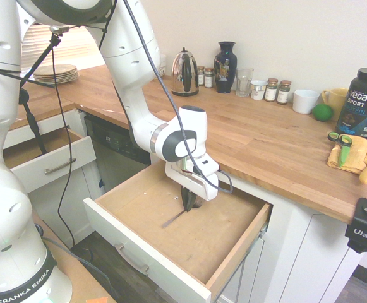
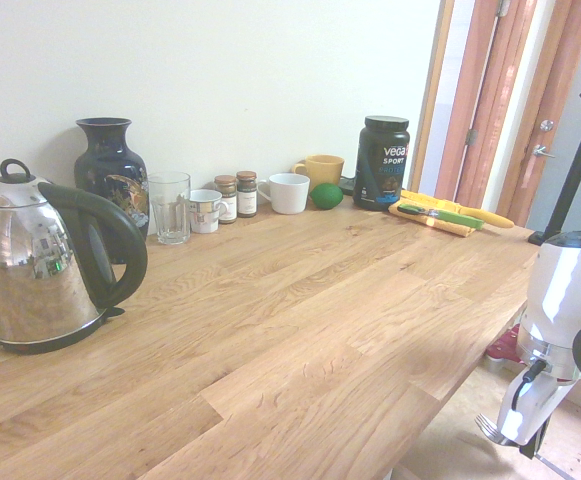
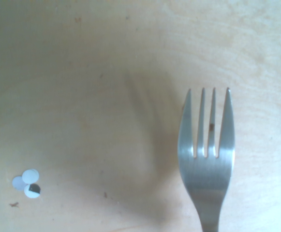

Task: Put fork in the drawer

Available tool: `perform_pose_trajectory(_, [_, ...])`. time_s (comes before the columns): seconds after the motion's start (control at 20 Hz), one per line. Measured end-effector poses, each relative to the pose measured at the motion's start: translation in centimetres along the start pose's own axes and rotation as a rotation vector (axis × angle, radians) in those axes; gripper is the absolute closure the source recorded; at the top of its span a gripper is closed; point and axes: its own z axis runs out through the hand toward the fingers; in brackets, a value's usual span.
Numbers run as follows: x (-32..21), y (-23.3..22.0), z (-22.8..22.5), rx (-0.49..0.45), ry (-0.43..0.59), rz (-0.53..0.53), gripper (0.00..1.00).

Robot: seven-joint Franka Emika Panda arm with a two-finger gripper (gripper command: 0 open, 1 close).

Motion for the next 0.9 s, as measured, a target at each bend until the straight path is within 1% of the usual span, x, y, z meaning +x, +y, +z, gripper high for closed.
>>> perform_pose_trajectory(0.65, [-1.1,-0.3,0.5,0.002,0.002,-0.013,0.0])
perform_pose_trajectory(0.9, [-2.7,1.6,-0.9,0.024,0.01,-0.007,0.0])
